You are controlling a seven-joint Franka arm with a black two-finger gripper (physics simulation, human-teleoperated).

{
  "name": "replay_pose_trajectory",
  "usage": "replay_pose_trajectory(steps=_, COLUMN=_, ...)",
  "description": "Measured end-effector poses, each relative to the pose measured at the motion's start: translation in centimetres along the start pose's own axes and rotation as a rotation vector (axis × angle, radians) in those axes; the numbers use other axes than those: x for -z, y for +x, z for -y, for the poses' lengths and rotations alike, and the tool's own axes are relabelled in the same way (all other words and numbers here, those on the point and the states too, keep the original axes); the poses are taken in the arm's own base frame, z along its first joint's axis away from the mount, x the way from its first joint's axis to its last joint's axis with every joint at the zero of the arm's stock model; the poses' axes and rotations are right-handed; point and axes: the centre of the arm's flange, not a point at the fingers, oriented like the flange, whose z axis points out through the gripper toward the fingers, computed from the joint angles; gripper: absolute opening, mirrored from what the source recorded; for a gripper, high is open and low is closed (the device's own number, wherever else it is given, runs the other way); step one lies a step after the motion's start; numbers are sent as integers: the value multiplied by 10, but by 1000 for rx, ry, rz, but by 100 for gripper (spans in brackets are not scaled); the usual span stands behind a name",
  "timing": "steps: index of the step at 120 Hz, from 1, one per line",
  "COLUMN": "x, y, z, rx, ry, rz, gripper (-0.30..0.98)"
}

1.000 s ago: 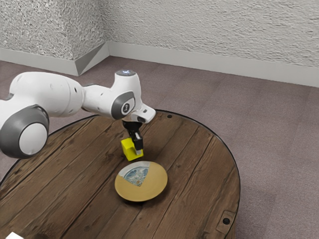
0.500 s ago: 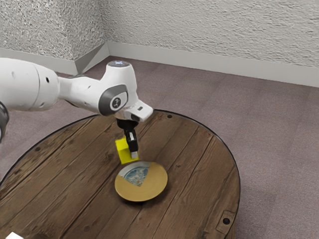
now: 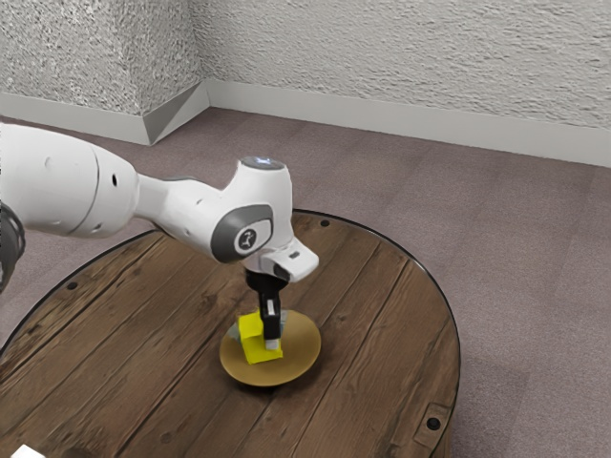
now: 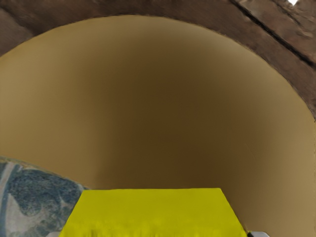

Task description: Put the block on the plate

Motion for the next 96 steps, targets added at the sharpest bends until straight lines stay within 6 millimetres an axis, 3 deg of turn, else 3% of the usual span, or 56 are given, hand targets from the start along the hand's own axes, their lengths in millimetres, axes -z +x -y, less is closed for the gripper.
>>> replay_pose_trajectory(steps=12, x=8, y=2, z=-4, rx=-5, ry=10, rz=-12, gripper=54)
replay_pose_trajectory(steps=28, x=47, y=-5, z=-2, rx=1, ry=52, rz=-60, gripper=61)
replay_pose_trajectory(steps=40, x=78, y=-11, z=13, rx=37, ry=79, rz=-86, gripper=64)
replay_pose_trajectory(steps=65, x=189, y=-62, z=78, rx=249, ry=143, rz=-144, gripper=67)
replay_pose_trajectory(steps=80, x=244, y=-98, z=74, rx=329, ry=161, rz=-163, gripper=68)
replay_pose_trajectory(steps=96, x=265, y=-114, z=61, rx=372, ry=154, rz=-160, gripper=68)
